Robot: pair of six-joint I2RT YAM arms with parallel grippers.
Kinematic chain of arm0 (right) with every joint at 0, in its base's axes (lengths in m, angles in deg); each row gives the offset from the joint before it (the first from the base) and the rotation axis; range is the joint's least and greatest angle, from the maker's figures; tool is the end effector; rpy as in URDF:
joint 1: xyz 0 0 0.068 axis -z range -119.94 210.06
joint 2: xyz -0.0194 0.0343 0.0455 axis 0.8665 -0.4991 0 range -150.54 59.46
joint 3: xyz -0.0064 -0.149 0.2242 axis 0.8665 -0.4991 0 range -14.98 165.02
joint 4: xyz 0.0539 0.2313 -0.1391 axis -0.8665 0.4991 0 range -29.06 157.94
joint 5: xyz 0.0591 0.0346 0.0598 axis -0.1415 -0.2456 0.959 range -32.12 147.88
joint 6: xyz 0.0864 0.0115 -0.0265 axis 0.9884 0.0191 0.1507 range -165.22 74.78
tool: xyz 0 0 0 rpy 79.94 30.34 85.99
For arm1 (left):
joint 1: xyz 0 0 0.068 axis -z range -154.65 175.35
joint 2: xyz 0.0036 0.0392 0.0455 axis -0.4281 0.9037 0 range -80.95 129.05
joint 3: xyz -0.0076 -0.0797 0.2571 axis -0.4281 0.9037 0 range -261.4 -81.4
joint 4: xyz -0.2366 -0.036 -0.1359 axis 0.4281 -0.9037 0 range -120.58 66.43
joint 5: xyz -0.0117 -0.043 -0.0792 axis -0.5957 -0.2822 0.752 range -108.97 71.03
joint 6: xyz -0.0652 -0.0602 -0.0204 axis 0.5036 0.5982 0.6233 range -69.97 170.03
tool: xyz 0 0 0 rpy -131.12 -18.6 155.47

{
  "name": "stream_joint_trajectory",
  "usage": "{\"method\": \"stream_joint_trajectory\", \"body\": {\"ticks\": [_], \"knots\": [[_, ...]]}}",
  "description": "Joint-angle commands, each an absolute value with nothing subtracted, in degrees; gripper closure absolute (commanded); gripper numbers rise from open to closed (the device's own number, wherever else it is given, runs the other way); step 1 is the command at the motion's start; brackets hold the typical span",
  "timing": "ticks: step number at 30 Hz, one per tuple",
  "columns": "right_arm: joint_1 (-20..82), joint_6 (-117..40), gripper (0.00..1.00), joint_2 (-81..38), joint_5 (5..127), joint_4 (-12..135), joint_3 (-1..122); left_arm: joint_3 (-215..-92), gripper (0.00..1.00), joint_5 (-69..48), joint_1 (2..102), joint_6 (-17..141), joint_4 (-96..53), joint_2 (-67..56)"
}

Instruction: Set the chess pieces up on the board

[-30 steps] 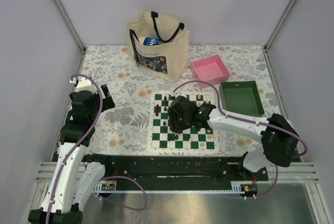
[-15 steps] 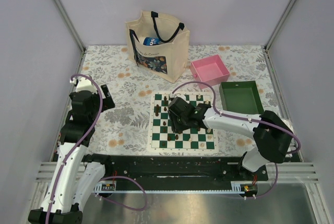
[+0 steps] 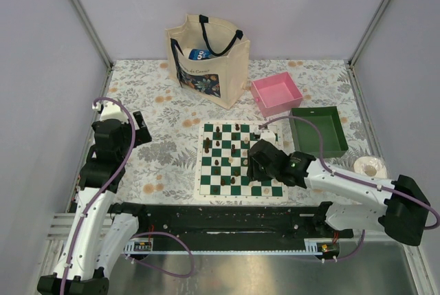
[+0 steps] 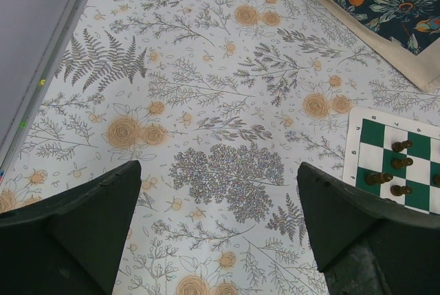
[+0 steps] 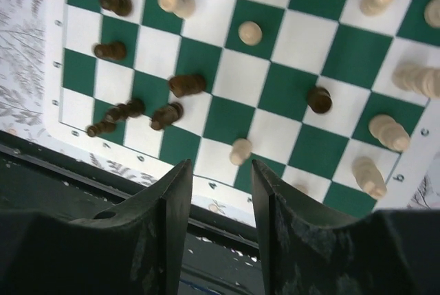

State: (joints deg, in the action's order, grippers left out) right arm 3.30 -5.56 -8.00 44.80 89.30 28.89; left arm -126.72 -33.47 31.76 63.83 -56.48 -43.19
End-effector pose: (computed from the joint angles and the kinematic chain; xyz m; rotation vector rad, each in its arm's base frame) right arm 0.1673 0.2214 0.1842 -0.2738 2.4849 0.4515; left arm 0.2029 -0.0022 0.3011 -0.2885 1.9772 0.0282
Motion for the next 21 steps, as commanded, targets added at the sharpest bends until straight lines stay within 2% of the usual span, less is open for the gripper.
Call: {"method": "stream_joint_trajectory", "body": {"ticks": [1, 6, 11, 15, 21], "knots": [[2.8, -0.4, 0.53, -5.7, 42.6, 94.9, 26.3, -127.5, 0.01, -32.5, 31.5, 64.2, -54.5, -42.9], [2.9, 3.9, 0.54, 0.7, 42.1, 97.2, 21.2, -127.5, 0.01, -32.4, 31.5, 64.2, -54.6, -43.1], [2.9, 3.1, 0.55, 3.3, 37.4, 99.0, 21.8, -127.5, 0.01, -32.3, 31.4, 64.2, -54.5, -43.1], [4.1, -1.0, 0.57, 0.8, 32.9, 99.5, 25.4, -127.5, 0.01, -32.1, 31.5, 64.2, -54.6, -43.1], [8.9, -7.6, 0.59, -4.9, 34.1, 98.1, 31.6, -127.3, 0.01, -32.4, 31.4, 64.2, -54.6, -43.2]]}}
